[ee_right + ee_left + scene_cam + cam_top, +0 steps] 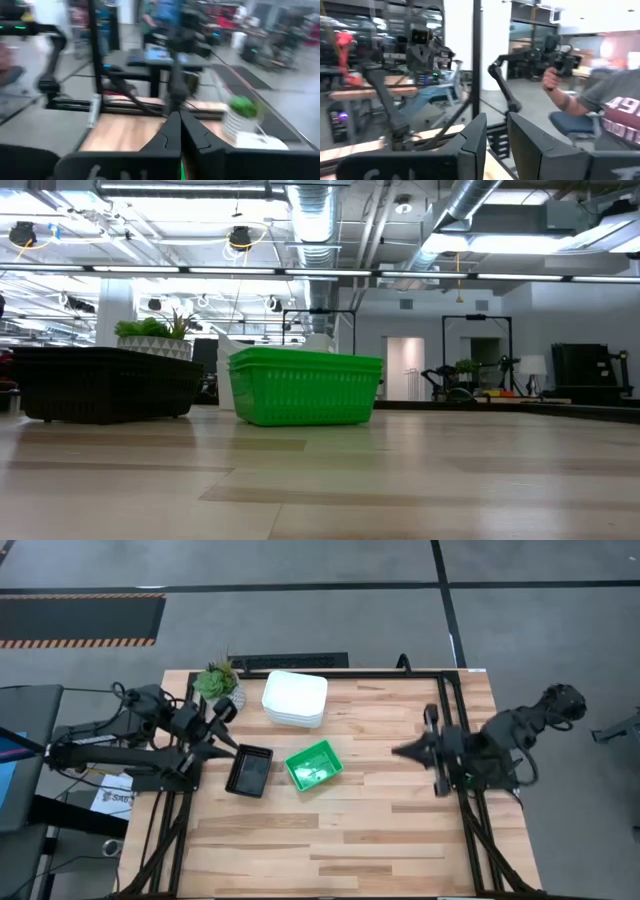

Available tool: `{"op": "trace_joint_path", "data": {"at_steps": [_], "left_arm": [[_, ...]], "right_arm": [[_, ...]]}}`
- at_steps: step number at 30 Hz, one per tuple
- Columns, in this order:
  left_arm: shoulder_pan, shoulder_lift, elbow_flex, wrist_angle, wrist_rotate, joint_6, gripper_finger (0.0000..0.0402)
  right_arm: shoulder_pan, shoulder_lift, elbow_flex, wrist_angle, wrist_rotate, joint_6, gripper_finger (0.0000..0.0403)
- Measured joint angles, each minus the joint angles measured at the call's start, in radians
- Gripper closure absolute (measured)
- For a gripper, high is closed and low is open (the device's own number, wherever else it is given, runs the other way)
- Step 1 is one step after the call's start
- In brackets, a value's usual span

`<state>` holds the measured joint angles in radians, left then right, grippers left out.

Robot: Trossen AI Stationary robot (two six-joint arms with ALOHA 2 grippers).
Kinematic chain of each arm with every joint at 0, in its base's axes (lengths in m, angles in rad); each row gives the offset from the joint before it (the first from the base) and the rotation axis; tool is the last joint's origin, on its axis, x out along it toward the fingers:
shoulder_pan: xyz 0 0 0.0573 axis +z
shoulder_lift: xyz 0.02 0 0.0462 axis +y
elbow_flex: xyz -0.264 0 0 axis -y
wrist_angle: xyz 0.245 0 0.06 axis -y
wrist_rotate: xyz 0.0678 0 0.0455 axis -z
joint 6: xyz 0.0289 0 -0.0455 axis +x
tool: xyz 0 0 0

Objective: Stack baskets by color
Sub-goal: Return to Home Position

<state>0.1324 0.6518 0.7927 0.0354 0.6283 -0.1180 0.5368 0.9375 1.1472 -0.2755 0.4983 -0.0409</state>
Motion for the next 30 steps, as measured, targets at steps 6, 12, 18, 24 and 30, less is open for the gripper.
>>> {"op": "trace_joint_path", "data": {"at_steps": [6, 12, 18, 24, 30], "left_arm": [[0.033, -0.097, -0.084, 0.001, -0.012, -0.006, 0.0335], [0.053, -0.212, -0.236, 0.032, -0.073, -0.039, 0.0335], [0.079, -0.305, -0.376, 0.045, -0.117, -0.086, 0.0335], [0.081, -0.379, -0.499, 0.106, -0.119, -0.089, 0.0335], [0.081, -0.447, -0.635, 0.186, -0.120, -0.114, 0.0335]], "right_arm": [[-0.159, -0.170, -0.209, 0.069, -0.139, 0.075, 0.0392], [-0.216, -0.356, -0.495, 0.298, -0.183, 0.126, 0.0391], [-0.232, -0.533, -0.723, 0.391, -0.183, 0.172, 0.0391], [-0.249, -0.740, -0.913, 0.444, -0.184, 0.152, 0.0392], [-0.252, -0.938, -1.058, 0.427, -0.206, 0.148, 0.0394]]}}
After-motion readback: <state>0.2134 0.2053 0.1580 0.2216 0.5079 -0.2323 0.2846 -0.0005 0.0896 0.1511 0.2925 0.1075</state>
